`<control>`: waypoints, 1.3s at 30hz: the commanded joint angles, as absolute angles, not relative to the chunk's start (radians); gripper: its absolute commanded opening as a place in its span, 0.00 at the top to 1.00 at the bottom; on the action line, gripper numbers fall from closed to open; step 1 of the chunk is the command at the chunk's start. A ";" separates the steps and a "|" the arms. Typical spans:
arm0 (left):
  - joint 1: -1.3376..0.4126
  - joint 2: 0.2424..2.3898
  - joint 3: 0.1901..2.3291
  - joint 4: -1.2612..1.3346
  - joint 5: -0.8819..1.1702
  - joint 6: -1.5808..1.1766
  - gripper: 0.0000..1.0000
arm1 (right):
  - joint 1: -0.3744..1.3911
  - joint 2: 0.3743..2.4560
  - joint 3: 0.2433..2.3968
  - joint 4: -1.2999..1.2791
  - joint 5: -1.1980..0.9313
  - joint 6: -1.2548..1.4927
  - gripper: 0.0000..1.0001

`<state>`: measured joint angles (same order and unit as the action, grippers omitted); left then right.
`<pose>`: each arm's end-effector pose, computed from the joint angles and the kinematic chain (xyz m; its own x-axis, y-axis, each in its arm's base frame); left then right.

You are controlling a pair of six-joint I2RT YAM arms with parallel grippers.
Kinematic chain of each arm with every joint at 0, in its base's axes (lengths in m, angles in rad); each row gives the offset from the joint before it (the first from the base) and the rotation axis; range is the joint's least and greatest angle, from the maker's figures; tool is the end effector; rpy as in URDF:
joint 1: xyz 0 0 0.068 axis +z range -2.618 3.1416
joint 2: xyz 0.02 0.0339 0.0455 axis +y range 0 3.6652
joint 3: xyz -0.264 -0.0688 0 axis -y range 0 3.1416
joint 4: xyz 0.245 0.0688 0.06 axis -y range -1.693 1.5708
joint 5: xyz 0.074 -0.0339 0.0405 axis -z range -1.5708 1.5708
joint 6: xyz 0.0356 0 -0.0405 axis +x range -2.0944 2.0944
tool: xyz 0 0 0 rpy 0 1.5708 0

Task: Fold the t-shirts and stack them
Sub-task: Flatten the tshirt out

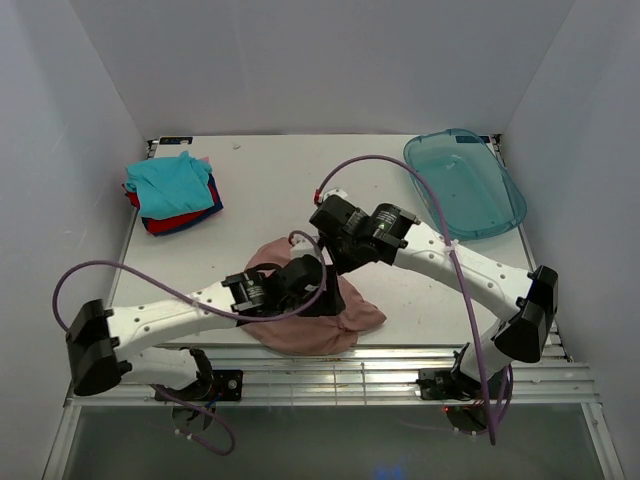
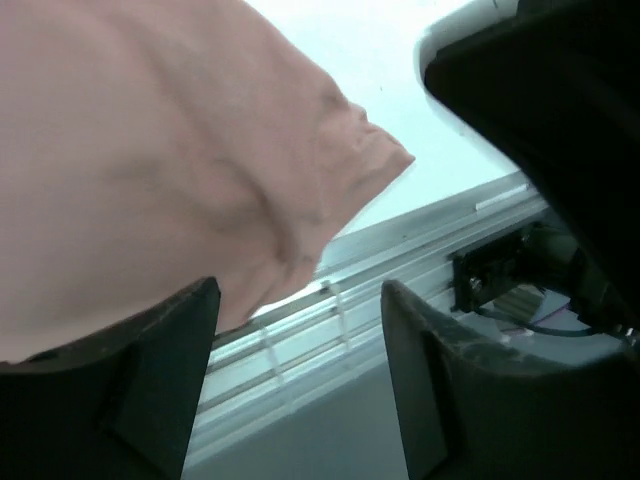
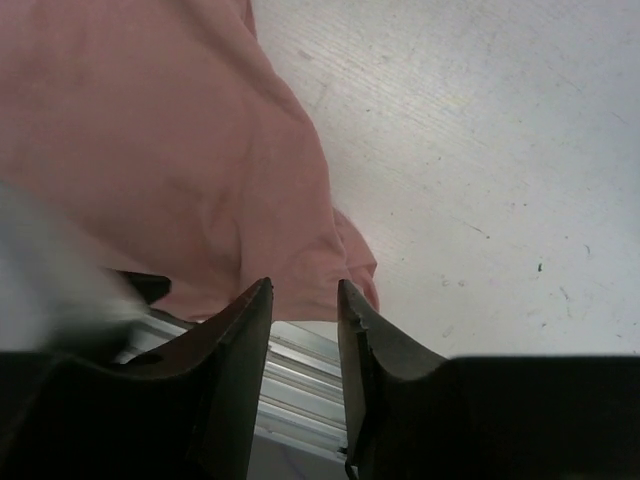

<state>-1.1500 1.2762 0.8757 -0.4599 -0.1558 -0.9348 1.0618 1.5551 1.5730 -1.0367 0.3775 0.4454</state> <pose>0.1127 -0.2383 0.2431 -0.8761 0.0121 -0.4820 0.2619 0.8512 -0.4548 0.1654 0.2695 0.3507 -0.6836 -0.4031 -0.6084 -0.4688 0.8814 -0.0573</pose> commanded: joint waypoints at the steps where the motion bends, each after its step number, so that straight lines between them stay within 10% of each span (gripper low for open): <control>1: -1.184 1.079 1.086 -0.695 -0.414 -0.964 0.22 | 1.071 1.650 1.586 -0.864 0.198 0.404 0.58; 6: -1.183 0.938 1.327 -1.405 -0.684 -1.477 0.02 | 1.072 1.778 1.641 -0.766 0.040 0.339 0.53; 17: -1.031 0.796 1.313 -1.402 -0.830 -1.433 0.02 | 1.127 2.166 1.960 -0.718 -0.155 0.270 0.40; 31: -1.031 0.680 1.253 -1.338 -0.802 -1.316 0.02 | 1.200 2.305 1.876 -0.615 -0.206 0.291 0.40; 36: -1.031 0.655 1.264 -1.336 -0.802 -1.307 0.02 | 1.224 2.333 1.850 -0.620 -0.126 0.311 0.46; 39: -1.031 0.653 1.276 -1.336 -0.807 -1.298 0.02 | 1.220 2.327 1.798 -0.627 -0.045 0.333 0.81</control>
<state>-1.0359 0.6495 1.2572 -1.3334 -0.8005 -1.3228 1.2095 2.2951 1.8622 -0.6018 -0.1341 0.3141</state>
